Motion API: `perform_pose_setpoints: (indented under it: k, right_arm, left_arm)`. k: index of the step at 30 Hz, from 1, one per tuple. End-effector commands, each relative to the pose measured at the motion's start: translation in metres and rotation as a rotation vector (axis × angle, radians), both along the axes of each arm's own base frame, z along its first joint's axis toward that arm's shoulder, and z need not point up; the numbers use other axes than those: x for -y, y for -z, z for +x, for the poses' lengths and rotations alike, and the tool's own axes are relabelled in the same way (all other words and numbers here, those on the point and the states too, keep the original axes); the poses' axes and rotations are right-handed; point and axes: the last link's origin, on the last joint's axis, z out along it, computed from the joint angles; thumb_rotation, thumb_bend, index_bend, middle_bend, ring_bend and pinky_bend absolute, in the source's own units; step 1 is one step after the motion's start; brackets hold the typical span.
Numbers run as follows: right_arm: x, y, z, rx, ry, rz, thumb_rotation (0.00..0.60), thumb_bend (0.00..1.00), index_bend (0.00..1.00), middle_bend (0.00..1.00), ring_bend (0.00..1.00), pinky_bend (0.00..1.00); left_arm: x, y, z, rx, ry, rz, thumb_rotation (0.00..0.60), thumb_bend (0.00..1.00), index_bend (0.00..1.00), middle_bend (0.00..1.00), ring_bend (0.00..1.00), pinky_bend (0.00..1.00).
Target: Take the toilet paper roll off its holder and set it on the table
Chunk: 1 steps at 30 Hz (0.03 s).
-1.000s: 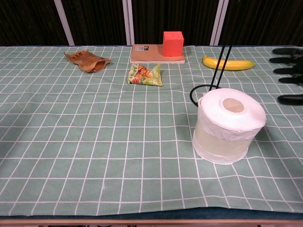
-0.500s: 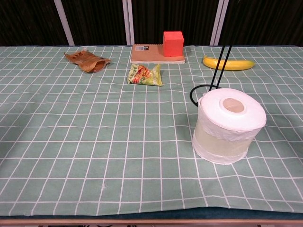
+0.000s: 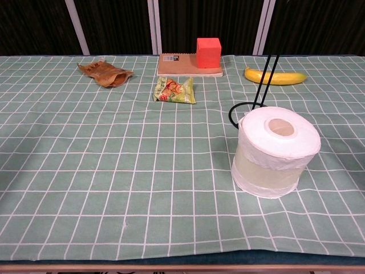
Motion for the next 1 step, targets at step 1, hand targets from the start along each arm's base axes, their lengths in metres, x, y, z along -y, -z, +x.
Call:
perform_pose_setpoints:
  k: [1]
  right_arm:
    - [0.0014, 0.003, -0.0016, 0.003, 0.011, 0.015, 0.6, 0.0, 0.0, 0.0, 0.0, 0.0]
  left_arm:
    - [-0.0001, -0.0002, -0.0001, 0.001, 0.002, 0.0, 0.6, 0.22, 0.12, 0.0, 0.0, 0.03]
